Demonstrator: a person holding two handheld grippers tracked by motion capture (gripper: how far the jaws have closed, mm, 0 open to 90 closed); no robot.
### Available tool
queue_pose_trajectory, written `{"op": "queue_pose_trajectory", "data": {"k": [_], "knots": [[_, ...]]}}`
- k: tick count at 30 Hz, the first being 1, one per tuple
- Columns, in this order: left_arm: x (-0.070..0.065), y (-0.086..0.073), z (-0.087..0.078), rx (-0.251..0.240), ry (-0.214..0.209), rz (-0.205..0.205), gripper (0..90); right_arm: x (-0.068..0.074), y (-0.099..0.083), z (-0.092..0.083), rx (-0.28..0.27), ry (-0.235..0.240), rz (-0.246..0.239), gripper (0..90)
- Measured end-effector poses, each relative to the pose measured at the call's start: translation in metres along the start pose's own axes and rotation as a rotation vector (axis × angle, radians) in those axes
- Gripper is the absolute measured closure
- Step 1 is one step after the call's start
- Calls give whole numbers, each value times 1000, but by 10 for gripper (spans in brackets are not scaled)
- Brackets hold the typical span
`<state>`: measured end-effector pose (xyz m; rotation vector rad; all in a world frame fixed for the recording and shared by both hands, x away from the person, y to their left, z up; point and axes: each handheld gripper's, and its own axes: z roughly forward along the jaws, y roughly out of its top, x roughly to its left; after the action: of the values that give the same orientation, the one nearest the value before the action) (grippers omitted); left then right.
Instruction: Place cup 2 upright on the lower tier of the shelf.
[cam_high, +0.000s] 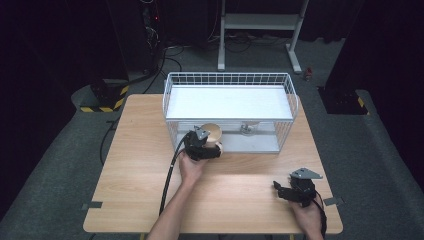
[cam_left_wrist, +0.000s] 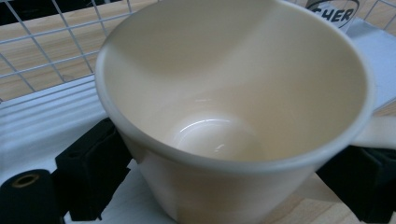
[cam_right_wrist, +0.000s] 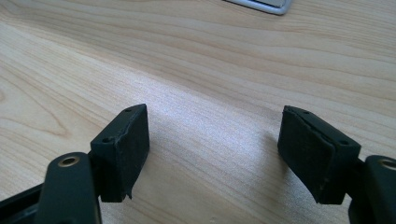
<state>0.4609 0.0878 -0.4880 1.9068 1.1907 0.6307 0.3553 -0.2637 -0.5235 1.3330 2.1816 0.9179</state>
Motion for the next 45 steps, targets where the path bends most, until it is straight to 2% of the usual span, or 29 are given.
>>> {"op": "queue_pose_trajectory", "data": {"k": [8, 13, 19, 20, 25, 45], "knots": [[2, 1, 2, 5, -10, -4, 90, 0, 0, 0, 0, 0, 0, 252], [0, 2, 1, 4, 4, 1, 87, 0, 0, 0, 0, 1, -1, 252], [1, 2, 0, 10, -9, -13, 80, 0, 0, 0, 0, 0, -3, 252], [1, 2, -1, 9, -5, -3, 81, 0, 0, 0, 1, 0, -3, 252], [2, 2, -3, 15, -11, -7, 92, 0, 0, 0, 0, 0, -1, 252], [5, -8, -13, 9, -29, -18, 136, 0, 0, 0, 0, 0, -3, 252]]}}
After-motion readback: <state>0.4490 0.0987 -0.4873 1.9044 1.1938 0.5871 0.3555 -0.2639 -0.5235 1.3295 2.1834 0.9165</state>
